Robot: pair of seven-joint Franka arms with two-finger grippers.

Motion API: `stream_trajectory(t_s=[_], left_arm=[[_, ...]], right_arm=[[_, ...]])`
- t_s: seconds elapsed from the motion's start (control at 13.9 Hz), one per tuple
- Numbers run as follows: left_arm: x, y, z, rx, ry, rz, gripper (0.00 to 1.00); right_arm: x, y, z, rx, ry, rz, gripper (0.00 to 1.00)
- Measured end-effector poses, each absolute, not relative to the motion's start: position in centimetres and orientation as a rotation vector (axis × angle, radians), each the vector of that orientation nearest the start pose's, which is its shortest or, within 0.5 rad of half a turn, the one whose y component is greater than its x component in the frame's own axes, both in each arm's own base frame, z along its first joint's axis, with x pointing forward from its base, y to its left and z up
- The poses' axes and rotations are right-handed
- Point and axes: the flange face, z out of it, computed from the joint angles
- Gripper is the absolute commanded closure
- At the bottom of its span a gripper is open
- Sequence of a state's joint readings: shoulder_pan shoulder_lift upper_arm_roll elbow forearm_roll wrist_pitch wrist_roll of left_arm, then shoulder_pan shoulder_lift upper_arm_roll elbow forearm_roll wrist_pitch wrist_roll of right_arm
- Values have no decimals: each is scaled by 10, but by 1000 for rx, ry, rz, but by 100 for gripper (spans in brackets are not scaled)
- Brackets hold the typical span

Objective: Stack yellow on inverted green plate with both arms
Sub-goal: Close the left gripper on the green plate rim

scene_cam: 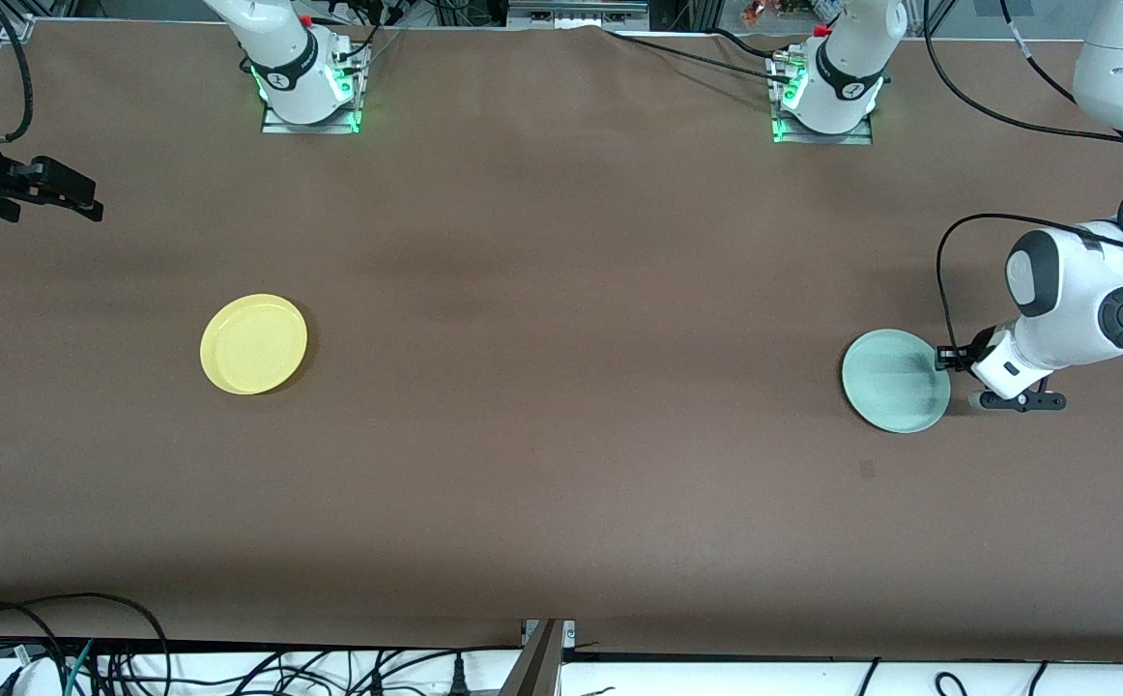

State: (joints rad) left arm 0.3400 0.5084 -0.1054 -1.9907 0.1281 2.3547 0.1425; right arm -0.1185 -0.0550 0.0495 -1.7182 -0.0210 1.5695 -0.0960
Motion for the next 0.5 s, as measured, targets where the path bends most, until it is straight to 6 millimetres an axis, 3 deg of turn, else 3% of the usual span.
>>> stream_trajectory(t_s=[0.5], left_arm=[[578,139,192,-3127,-44,227,73]], right_arm=[[531,-38,585,-3154,-44,150,0]])
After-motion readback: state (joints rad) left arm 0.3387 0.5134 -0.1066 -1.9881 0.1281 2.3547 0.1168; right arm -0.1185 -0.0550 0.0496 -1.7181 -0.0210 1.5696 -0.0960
